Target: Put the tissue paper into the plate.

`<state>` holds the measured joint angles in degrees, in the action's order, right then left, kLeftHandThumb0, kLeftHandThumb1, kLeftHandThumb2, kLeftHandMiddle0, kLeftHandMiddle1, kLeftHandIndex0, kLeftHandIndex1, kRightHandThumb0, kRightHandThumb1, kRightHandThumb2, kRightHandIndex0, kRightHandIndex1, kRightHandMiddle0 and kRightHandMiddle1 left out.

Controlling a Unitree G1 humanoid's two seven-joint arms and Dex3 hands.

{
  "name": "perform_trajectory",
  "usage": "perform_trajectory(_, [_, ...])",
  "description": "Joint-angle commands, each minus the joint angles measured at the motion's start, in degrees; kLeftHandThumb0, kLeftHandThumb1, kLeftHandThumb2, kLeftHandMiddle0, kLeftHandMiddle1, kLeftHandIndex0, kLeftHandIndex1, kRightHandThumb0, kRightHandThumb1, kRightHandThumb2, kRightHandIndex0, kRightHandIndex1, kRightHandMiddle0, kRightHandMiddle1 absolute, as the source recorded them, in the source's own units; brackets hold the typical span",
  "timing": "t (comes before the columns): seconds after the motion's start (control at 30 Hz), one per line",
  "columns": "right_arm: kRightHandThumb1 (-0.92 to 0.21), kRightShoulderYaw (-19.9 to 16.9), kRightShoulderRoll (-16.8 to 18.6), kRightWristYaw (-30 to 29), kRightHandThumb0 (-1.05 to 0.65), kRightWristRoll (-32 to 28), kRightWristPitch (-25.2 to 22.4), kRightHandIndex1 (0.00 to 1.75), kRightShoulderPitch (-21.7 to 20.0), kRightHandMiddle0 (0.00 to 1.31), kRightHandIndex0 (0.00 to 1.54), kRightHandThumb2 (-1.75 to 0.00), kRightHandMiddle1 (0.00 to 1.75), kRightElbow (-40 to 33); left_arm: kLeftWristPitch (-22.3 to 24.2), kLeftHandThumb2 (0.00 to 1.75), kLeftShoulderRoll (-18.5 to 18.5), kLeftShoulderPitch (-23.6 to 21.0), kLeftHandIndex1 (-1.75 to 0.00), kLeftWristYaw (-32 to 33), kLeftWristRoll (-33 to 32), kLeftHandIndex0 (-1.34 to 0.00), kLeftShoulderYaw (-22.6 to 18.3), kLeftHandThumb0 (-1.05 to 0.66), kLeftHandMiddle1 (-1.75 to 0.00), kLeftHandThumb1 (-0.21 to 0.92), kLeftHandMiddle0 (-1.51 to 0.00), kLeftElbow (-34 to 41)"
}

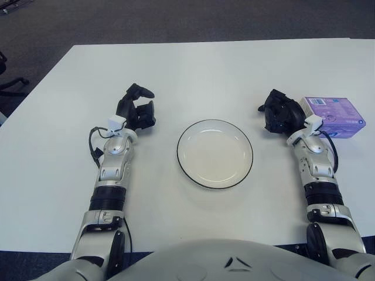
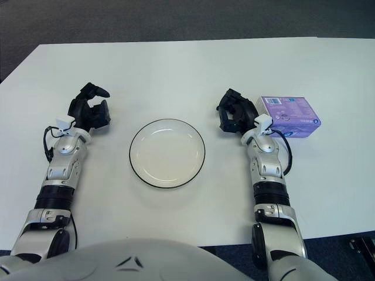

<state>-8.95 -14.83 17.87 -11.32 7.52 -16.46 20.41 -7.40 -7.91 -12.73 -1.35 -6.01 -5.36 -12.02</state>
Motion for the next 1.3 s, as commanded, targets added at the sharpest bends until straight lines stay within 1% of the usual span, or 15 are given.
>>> perform_trajectory(0.0, [-0.42, -0.54, 3.32, -2.12, -0.45, -0.39, -1.43, 1.75, 7.87, 0.54, 1.18, -1.19, 1.75, 1.75, -1.15, 1.11, 5.68, 11.63, -1.75, 0.27, -0.37, -0.48, 1.19, -0.43, -1.75, 0.48, -1.27, -7.41])
perform_trajectory(0.13, [-0.42, -1.03, 4.08, -4.88, -0.45, -0.03, -1.66, 1.75, 8.74, 0.53, 1.15, -1.19, 1.75, -2.37, -1.14, 1.11, 5.65, 11.82, -1.75, 0.12, -0.8, -0.49, 0.9, -0.43, -1.75, 0.48, -1.27, -6.98])
perform_trajectory(0.2, [-0.43, -1.1, 4.74, -7.21, -0.44, 0.43, -2.13, 1.75, 9.41, 0.52, 1.12, -1.17, 1.75, -6.27, -1.01, 1.12, 5.6, 11.89, -1.75, 0.26, -0.8, -0.49, 0.8, -0.43, -1.75, 0.48, -1.27, -6.71])
perform_trajectory(0.3, [-0.44, -0.48, 5.95, -11.45, -0.44, 1.41, -4.72, 1.75, 10.21, 0.51, 1.07, -1.16, 1.75, -14.68, -0.61, 1.14, 5.36, 11.95, -1.75, 0.7, -0.37, -0.5, 0.78, -0.43, -1.75, 0.46, -1.27, -6.33])
perform_trajectory(0.37, [-0.44, -0.06, 6.43, -13.7, -0.44, 1.92, -6.66, 1.75, 10.35, 0.51, 1.05, -1.15, 1.75, -19.02, -0.45, 1.14, 5.23, 11.98, -1.75, 0.83, -0.22, -0.5, 0.73, -0.44, -1.75, 0.46, -1.27, -6.17])
perform_trajectory(0.5, [-0.44, 0.01, 7.21, -17.0, -0.44, 1.98, -8.26, 1.75, 10.43, 0.51, 0.97, -1.16, 1.75, -23.86, -0.1, 1.16, 5.16, 12.01, -1.75, 1.1, -0.01, -0.52, 0.65, -0.44, -1.75, 0.44, -1.27, -5.98])
perform_trajectory(0.53, [-0.39, -0.07, 7.25, -17.64, -0.35, 1.91, -8.43, 1.74, 10.4, 0.5, 0.92, -1.22, 1.75, -24.88, -0.01, 1.16, 5.14, 11.98, -1.75, 1.24, 0.1, -0.52, 0.61, -0.44, -1.75, 0.44, -1.27, -6.0])
perform_trajectory(0.57, [-0.33, -0.07, 7.19, -18.08, -0.23, 1.84, -8.68, 1.73, 10.43, 0.48, 0.84, -1.29, 1.75, -25.59, 0.03, 1.17, 5.12, 11.96, -1.75, 1.34, 0.17, -0.52, 0.58, -0.44, -1.75, 0.43, -1.27, -6.03])
perform_trajectory(0.6, [-0.31, -0.02, 7.12, -18.4, -0.18, 1.77, -8.93, 1.73, 10.47, 0.47, 0.81, -1.32, 1.75, -26.09, 0.06, 1.17, 5.12, 11.95, -1.75, 1.39, 0.21, -0.52, 0.57, -0.44, -1.75, 0.43, -1.27, -6.04])
perform_trajectory(0.67, [-0.26, -0.21, 6.5, -18.84, -0.08, 1.83, -9.27, 1.71, 10.44, 0.45, 0.75, -1.38, 1.75, -27.12, -0.01, 1.18, 5.18, 11.87, -1.75, 1.49, 0.18, -0.53, 0.48, -0.44, -1.75, 0.43, -1.27, -6.16])
perform_trajectory(0.83, [-0.26, -0.53, 4.91, -19.29, -0.02, 2.49, -8.92, 1.63, 9.94, 0.43, 0.71, -1.35, 1.75, -27.51, -0.31, 1.2, 5.22, 11.56, -1.75, 1.27, -0.18, -0.54, 0.17, -0.45, -1.75, 0.41, -1.26, -6.67])
perform_trajectory(0.93, [-0.3, -0.57, 1.22, -18.71, -0.01, 5.9, -7.34, 1.61, 9.53, 0.4, 0.68, -1.3, 1.75, -27.2, -0.78, 1.2, 5.27, 11.47, -1.75, 1.11, -0.25, -0.54, 0.11, -0.45, -1.75, 0.41, -1.27, -7.0])
perform_trajectory(1.07, [-0.36, -0.19, -0.72, -18.28, 0.0, 9.27, -6.11, 1.6, 9.66, 0.36, 0.65, -1.23, 1.75, -27.6, -1.0, 1.2, 5.24, 11.27, -1.75, 1.0, -0.29, -0.54, -0.01, -0.45, -1.75, 0.41, -1.27, -7.39])
perform_trajectory(1.17, [-0.39, -0.21, -2.11, -18.45, 0.0, 12.63, -7.15, 1.6, 11.25, 0.34, 0.63, -1.19, 1.75, -33.73, -0.66, 1.2, 5.36, 11.36, -1.75, 1.12, -0.27, -0.54, 0.0, -0.45, -1.75, 0.41, -1.27, -7.03])
perform_trajectory(1.27, [-0.4, -0.15, -2.18, -18.92, 0.0, 14.93, -7.55, 1.61, 12.19, 0.33, 0.61, -1.18, 1.75, -36.91, -0.61, 1.2, 5.38, 11.36, -1.75, 1.15, -0.17, -0.54, 0.04, -0.45, -1.75, 0.41, -1.27, -7.02])
